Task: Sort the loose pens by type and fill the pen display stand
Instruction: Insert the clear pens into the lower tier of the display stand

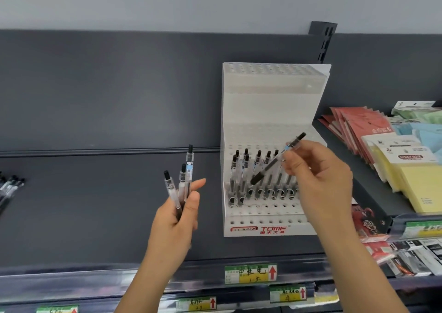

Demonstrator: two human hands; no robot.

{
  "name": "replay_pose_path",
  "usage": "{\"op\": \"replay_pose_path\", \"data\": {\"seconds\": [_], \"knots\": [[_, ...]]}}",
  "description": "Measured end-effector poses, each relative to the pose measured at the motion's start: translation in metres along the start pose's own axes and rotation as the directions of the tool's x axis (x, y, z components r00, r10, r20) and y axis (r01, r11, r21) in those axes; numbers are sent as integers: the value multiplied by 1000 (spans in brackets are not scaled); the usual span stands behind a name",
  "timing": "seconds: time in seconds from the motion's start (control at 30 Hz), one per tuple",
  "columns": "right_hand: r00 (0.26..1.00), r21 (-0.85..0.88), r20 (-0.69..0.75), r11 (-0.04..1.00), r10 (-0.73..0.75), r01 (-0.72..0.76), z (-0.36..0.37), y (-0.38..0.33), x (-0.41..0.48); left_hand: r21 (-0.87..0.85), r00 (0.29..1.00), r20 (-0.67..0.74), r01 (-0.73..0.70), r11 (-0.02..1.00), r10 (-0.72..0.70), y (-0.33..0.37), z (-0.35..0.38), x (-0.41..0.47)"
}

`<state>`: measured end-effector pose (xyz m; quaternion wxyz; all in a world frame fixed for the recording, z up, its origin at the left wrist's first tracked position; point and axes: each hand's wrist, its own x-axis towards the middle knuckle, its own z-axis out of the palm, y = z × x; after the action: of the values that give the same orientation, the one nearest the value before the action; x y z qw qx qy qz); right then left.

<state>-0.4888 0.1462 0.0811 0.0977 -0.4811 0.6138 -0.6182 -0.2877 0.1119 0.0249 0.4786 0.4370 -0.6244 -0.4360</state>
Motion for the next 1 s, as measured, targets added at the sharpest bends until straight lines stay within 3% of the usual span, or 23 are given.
{"op": "replay_pose_path", "data": {"seconds": [0.23,0.43,1.0], "knots": [[991,-294,121,951,-60,94,14,2,1,44,998,59,-4,999,2,-3,0,-1],[981,-405,192,911,-4,83,22,5,-1,43,996,92,-1,999,-3,-2,-2,-2],[990,-360,139,933,36,16,20,17,-9,76,989,151,-2,997,-9,-3,7,0]]}}
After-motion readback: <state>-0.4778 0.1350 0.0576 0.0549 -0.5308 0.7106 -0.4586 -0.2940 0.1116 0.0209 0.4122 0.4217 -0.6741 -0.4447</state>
